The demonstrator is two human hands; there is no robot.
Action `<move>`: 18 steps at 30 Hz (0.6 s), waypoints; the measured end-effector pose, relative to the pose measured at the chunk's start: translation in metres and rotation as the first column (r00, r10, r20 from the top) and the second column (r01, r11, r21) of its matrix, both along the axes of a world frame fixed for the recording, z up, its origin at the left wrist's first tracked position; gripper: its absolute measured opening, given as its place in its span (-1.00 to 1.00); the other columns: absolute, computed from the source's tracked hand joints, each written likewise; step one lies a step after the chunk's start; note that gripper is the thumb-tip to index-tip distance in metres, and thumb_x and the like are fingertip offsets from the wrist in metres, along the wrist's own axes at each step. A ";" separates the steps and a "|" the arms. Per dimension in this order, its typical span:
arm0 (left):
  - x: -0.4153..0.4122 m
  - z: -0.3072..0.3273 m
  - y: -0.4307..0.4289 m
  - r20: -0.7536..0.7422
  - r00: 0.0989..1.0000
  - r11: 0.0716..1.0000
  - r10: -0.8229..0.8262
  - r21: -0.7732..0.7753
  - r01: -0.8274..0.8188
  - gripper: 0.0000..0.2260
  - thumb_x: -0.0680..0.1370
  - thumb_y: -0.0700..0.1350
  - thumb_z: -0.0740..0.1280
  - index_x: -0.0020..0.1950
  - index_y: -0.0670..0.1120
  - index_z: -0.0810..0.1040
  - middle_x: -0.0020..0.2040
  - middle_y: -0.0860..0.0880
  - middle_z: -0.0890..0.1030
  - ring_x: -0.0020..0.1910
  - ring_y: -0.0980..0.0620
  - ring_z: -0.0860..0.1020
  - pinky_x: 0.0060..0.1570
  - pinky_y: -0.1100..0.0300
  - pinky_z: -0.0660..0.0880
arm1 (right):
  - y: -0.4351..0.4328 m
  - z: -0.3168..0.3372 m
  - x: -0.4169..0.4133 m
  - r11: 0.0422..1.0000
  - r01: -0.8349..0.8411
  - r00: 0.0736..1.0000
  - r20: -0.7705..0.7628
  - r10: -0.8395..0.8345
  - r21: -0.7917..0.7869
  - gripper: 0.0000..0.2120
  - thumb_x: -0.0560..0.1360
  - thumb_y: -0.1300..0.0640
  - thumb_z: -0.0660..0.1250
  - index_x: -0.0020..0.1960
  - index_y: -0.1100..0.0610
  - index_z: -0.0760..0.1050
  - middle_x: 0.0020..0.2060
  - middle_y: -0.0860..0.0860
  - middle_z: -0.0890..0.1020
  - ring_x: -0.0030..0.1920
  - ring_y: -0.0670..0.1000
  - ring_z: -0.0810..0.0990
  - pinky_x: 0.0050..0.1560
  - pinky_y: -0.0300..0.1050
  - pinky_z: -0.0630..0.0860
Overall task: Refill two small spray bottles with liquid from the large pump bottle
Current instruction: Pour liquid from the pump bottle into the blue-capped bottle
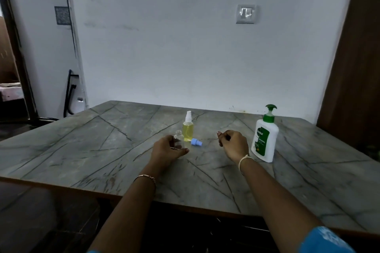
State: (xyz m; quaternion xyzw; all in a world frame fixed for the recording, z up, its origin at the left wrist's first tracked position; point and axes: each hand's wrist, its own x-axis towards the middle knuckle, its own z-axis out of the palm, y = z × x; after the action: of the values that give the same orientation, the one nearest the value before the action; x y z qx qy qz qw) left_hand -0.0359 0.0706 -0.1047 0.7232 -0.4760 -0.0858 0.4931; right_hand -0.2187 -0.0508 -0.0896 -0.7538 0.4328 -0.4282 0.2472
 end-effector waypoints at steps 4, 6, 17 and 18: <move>-0.027 0.003 -0.005 0.035 0.998 0.998 -0.058 -0.008 0.058 -0.64 0.34 -0.05 0.55 0.05 -0.08 0.55 -0.14 0.06 0.60 -0.25 0.28 0.51 -0.24 0.44 0.42 | 0.008 0.005 -0.022 0.999 0.025 1.000 0.018 -0.026 0.023 -0.58 0.56 -0.09 0.26 -0.31 0.20 0.53 -0.34 0.11 0.65 -0.28 0.10 0.59 -0.18 -0.08 0.48; -0.039 0.003 -0.008 0.032 0.997 0.997 -0.071 -0.022 0.072 -0.67 0.33 -0.04 0.55 0.01 -0.04 0.55 -0.17 0.08 0.60 -0.26 0.28 0.52 -0.24 0.43 0.41 | 0.011 0.005 -0.031 0.999 0.031 1.000 0.002 -0.031 0.040 -0.62 0.59 -0.03 0.21 -0.31 0.17 0.48 -0.27 0.13 0.66 -0.22 0.14 0.60 -0.14 -0.07 0.48; -0.091 -0.005 -0.032 -0.091 0.970 0.974 -0.227 -0.049 0.223 -0.59 0.30 -0.12 0.57 0.06 -0.12 0.51 -0.03 -0.06 0.64 -0.10 0.06 0.64 0.05 0.09 0.58 | 0.020 0.004 -0.092 0.990 0.139 0.981 0.134 -0.142 0.029 -0.82 0.52 0.28 0.29 -0.14 0.04 0.57 -0.21 -0.07 0.61 -0.10 -0.04 0.57 0.01 -0.18 0.47; -0.093 -0.006 -0.035 -0.112 0.964 0.971 -0.239 -0.057 0.234 -0.60 0.31 -0.15 0.57 0.05 -0.12 0.49 -0.02 -0.06 0.63 -0.11 0.06 0.63 0.04 0.08 0.59 | 0.020 0.006 -0.097 0.987 0.162 0.977 0.142 -0.161 0.005 -0.84 0.50 0.25 0.35 -0.15 0.02 0.59 -0.25 -0.09 0.60 -0.14 -0.05 0.57 -0.06 -0.20 0.46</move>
State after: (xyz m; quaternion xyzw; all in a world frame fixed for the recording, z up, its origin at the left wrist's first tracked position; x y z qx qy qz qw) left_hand -0.1291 0.0355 -0.1112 0.6440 -0.5307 -0.1765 0.5220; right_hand -0.3153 -0.0304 -0.0835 -0.6847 0.4725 -0.5006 0.2395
